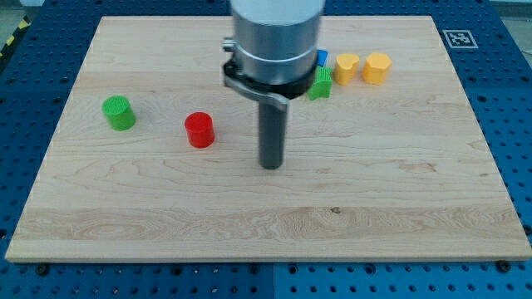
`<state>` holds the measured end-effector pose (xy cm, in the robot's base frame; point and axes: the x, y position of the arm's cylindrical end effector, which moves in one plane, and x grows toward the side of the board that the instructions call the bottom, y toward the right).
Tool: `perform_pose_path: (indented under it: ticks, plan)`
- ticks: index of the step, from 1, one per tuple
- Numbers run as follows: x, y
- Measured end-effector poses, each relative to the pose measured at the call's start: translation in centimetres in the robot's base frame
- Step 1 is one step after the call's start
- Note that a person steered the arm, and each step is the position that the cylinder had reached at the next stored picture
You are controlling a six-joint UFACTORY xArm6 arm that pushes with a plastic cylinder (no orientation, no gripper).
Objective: Slide the red circle into the bottom side of the green star
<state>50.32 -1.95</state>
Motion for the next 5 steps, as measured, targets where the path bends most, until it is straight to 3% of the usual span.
perform_pose_path:
  ticks: [2, 3, 5]
  plan:
    - [-2.0, -14.9]
    - [-4.6, -12.7]
    - [-2.7, 4.3]
